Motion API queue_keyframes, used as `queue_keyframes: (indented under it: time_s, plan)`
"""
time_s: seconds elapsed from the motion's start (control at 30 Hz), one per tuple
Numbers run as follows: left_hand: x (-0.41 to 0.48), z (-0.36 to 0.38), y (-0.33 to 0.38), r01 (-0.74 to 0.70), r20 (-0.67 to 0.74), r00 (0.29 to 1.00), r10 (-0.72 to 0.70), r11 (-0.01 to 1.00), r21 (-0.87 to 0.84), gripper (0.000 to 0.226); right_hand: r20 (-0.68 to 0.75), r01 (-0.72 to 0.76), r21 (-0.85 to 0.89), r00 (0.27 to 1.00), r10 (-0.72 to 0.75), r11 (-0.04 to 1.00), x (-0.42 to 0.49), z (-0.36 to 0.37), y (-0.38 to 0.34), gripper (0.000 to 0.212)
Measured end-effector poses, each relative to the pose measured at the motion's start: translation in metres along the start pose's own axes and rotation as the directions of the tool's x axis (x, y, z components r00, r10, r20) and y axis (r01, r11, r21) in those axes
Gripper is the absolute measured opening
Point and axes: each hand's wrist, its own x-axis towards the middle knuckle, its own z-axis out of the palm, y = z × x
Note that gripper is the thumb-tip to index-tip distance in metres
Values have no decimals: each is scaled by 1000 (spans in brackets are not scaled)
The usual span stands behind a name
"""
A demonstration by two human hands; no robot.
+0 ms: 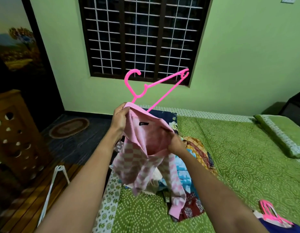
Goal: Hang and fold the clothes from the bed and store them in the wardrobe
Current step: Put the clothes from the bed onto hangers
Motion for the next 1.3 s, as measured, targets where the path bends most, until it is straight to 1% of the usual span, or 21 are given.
queue_keyframes:
  time_s: [0.03, 0.07, 0.1, 0.13, 0.17, 0.2, 0.27, 0.33, 0.43, 0.47, 0.53, 0.63, 0.7, 0.8, 0.87, 1.0, 1.07, 1.13, 1.2, 1.27, 1.3]
  plan:
    - [1, -4, -1, 10, -20, 1000, -10, 1000, -15, 34, 26, -30, 110, 999, 27, 994, -2, 3, 2, 59]
    - [1, -7, -2, 5, -26, 1000, -5, 1000, 0, 33, 23, -24, 196, 1000, 20, 980, -4, 5, 4, 62]
    - [0, -11, -3, -7, -8, 1000, 7, 999, 48, 32, -25, -2, 249, 1000, 9, 969, -2, 6, 5, 61]
    - [-1, -14, -5, -21, 23, 1000, 19, 993, 112, 31, -87, 21, 294, 996, 5, 956, 3, 4, 5, 53]
    - [-3, -18, -9, -37, 55, 998, 28, 986, 164, 32, -139, 38, 327, 990, 9, 944, 9, 1, 7, 38]
    - [-4, -20, -12, -55, 82, 996, 39, 978, 201, 33, -193, 50, 325, 981, 15, 944, 11, -9, 0, 26]
    - [-7, -23, -17, -78, 95, 994, 57, 970, 232, 32, -260, 80, 243, 965, -14, 967, 16, -28, -12, 21]
    - [-7, -23, -21, -85, 79, 995, 68, 970, 227, 24, -273, 101, 80, 959, -76, 992, 20, -38, -19, 22]
    - [-8, -25, -25, -137, 96, 989, 112, 941, 308, 6, -305, -1, -84, 952, -25, 997, 21, -45, -26, 25]
    - [-9, -26, -27, -154, 101, 987, 128, 932, 328, 7, -331, -34, -113, 943, -5, 993, 19, -49, -27, 26]
    - [-11, -31, -31, -141, 83, 989, 120, 931, 336, 12, -384, -100, -157, 923, 33, 982, 23, -59, -23, 24]
    - [-16, -39, -36, -102, 52, 995, 90, 949, 299, 15, -441, -183, -129, 891, 109, 975, 32, -80, -9, 23]
    - [-18, -43, -39, -88, 52, 996, 76, 953, 290, 16, -436, -172, -102, 893, 112, 980, 37, -94, -1, 25]
    - [-18, -46, -45, -72, 91, 995, 45, 946, 316, 15, -392, -81, -83, 919, 42, 993, 45, -110, 9, 27]
    - [-19, -47, -48, -59, 103, 994, 26, 942, 332, 15, -373, -61, -85, 927, 25, 994, 51, -117, 12, 26]
    - [-22, -49, -47, -77, 126, 991, 34, 932, 353, 16, -410, -59, -28, 911, 43, 998, 54, -123, 12, 22]
    - [-25, -49, -46, -95, 158, 987, 38, 924, 371, 13, -423, -56, -40, 906, 34, 998, 51, -124, 8, 22]
    - [-27, -47, -47, -95, 180, 983, 25, 915, 391, 12, -378, -17, -141, 925, -38, 990, 49, -118, -6, 21]
    - [-27, -45, -50, -86, 185, 983, 12, 914, 397, 11, -299, 0, -295, 950, -92, 956, 49, -108, -24, 23]
    - [-28, -45, -50, -88, 175, 984, 21, 919, 384, 11, -214, 16, -445, 969, -124, 895, 48, -99, -36, 26]
    - [-29, -47, -49, -89, 163, 986, 29, 922, 376, 12, -155, 53, -516, 976, -154, 855, 46, -96, -42, 27]
